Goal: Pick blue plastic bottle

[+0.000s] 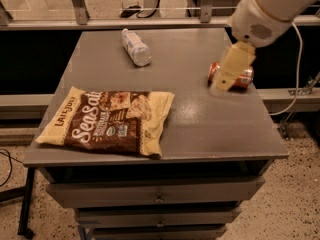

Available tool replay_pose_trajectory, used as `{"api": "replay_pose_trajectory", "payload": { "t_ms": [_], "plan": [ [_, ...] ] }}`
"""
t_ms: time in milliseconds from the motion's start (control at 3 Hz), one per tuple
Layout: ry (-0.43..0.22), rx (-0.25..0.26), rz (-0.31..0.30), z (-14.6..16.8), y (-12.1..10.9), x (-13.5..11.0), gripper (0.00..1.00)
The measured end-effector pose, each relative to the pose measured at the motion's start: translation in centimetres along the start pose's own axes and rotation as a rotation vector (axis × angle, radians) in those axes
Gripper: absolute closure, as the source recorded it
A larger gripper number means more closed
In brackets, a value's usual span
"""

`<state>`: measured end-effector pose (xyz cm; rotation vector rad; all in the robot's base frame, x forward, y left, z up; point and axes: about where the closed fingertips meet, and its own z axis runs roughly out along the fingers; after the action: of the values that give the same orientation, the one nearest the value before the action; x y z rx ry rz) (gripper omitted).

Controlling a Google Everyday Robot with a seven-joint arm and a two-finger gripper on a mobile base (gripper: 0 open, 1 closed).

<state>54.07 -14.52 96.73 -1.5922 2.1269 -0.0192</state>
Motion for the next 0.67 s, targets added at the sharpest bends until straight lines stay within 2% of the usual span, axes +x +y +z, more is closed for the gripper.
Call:
{"api": "replay_pose_trajectory", "payload": {
  "t_ms": [333,667],
  "plan": [
    [-0.104,0.009,0.173,4.64,-6.55,-3.53,0.00],
    [-0.103,0.008,0.171,4.68,-6.46,-3.55,0.00]
  ]
}}
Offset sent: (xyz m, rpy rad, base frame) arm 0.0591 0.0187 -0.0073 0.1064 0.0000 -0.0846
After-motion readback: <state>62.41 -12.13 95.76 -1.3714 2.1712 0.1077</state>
